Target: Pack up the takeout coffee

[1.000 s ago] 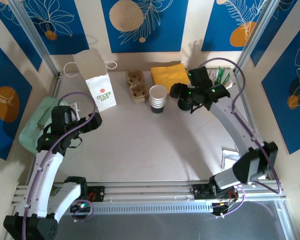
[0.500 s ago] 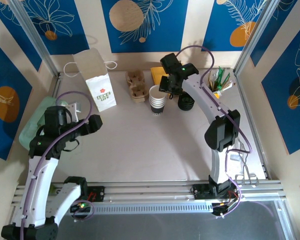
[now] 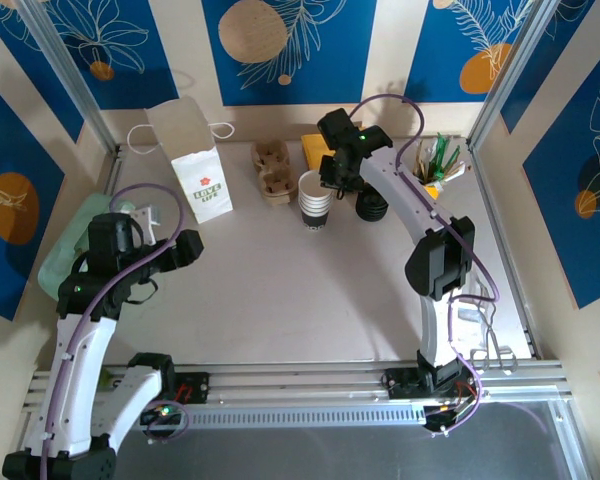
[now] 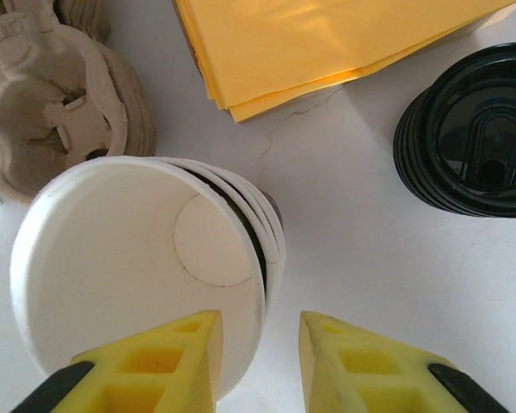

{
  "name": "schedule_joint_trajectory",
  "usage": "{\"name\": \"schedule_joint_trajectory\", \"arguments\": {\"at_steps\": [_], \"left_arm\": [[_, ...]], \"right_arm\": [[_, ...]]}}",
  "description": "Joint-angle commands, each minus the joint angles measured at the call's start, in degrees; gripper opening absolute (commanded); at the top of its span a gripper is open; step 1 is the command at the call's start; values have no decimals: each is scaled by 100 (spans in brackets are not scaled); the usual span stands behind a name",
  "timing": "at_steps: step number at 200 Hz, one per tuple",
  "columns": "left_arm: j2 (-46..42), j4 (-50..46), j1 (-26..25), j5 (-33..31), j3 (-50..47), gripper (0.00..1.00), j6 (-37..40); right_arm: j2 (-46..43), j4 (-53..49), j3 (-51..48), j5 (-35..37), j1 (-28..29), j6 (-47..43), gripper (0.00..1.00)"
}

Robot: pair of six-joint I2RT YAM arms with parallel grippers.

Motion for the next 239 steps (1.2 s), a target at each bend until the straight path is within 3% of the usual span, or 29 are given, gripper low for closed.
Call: {"name": "schedule_joint_trajectory", "arguments": {"at_steps": [1, 56, 104, 148, 239], "left_arm": [[-66, -112, -37, -45, 64, 92, 101], [-165, -110, -34, -328, -100, 93, 39], [-162, -130, -39, -343, -87, 94, 66], [-171, -164, -32, -387, -119, 98, -19], [-146, -270, -38, -537, 14, 99, 23]], "right_arm": [[133, -213, 163, -22, 9, 105, 30], [221, -169, 143, -330, -77, 223, 18], [204, -138, 167, -342, -53, 234, 15], [139, -228, 272, -225, 1, 141, 4], [-790, -697, 513, -180, 18, -274, 4]]}}
